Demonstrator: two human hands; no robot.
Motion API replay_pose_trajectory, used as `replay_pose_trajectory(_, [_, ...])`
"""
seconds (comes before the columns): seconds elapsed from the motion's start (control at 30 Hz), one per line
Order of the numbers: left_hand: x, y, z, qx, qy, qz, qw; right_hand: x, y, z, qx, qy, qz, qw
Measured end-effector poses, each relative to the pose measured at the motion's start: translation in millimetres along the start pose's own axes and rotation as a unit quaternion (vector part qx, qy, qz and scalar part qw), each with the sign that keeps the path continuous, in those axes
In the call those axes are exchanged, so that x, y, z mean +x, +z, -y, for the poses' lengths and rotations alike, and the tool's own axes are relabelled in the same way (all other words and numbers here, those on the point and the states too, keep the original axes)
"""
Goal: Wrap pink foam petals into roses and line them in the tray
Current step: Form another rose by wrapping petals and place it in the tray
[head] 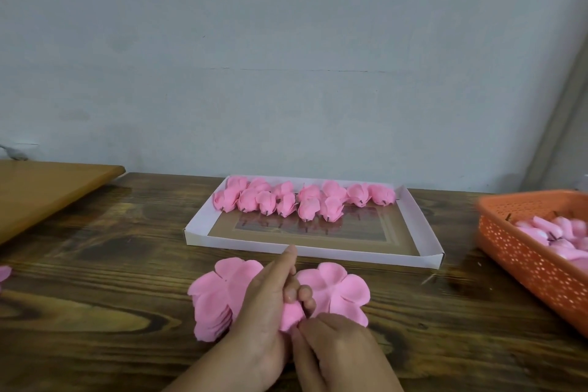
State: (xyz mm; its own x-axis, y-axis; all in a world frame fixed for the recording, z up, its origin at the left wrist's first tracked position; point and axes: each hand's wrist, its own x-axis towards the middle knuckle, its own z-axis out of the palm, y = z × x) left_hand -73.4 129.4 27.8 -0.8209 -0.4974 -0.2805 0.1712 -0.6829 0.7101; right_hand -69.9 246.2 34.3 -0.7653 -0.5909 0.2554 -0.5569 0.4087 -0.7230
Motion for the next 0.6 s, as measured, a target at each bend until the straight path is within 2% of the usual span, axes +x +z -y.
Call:
replay_pose_trajectory(0.03, [-0.5, 0.0, -0.8, -0.006, -0.005, 0.009, 1.000, 1.9, -2.5, -3.3, 0.048, 0.007, 0.023, 0.999])
replay_pose_trajectory(0.07, [-1.0, -0.2, -1.8, -0.013, -0.009, 0.018, 1.000, 8.3, -3.0, -2.9, 0.116, 0.051, 0.048, 0.991])
replay_pose_trajectory(0.13, [-2.1, -0.2, -3.4, -0.026, -0.015, 0.036, 0.999, 9.7, -15.3, -0.8, 0.273, 0.125, 0.097, 0.949])
replay_pose_trajectory(0.17, [-2.8, 0.2, -4.6, -0.033, -0.016, 0.043, 0.998, 11.2, -17.5, -4.0, 0.350, 0.156, 0.119, 0.916])
replay_pose_trajectory(0.23, [-3.3, 0.1, -6.9, -0.038, -0.013, 0.051, 0.998, 13.9, -13.1, -5.0, 0.524, 0.236, 0.155, 0.803])
replay_pose_trajectory(0.27, [-3.6, 0.1, -7.8, -0.033, -0.012, 0.050, 0.998, 14.5, -8.4, -3.3, 0.565, 0.252, 0.149, 0.771])
replay_pose_trajectory(0.3, [-3.6, 0.1, -8.4, -0.026, -0.012, 0.044, 0.999, 16.1, -6.1, -1.6, 0.570, 0.245, 0.144, 0.771])
replay_pose_trajectory(0.33, [-2.7, -0.6, -8.4, -0.023, -0.008, 0.034, 0.999, 18.2, -0.7, -4.4, 0.528, 0.245, 0.138, 0.801])
replay_pose_trajectory(0.4, [-1.0, -1.7, -7.5, -0.016, 0.002, 0.014, 1.000, 14.8, 1.5, -11.0, 0.394, 0.210, 0.144, 0.883])
replay_pose_trajectory(0.47, [-0.2, -1.6, -5.6, -0.013, 0.010, 0.006, 1.000, 12.2, 1.5, -16.6, 0.251, 0.124, 0.112, 0.954])
replay_pose_trajectory(0.53, [-1.1, -0.7, -4.3, -0.001, 0.012, 0.006, 1.000, 10.4, 0.7, -21.0, 0.119, 0.037, 0.074, 0.989])
replay_pose_trajectory(0.6, [-1.9, -0.2, -4.1, 0.007, 0.016, 0.009, 1.000, 8.0, -0.2, -17.6, 0.057, -0.021, 0.055, 0.997])
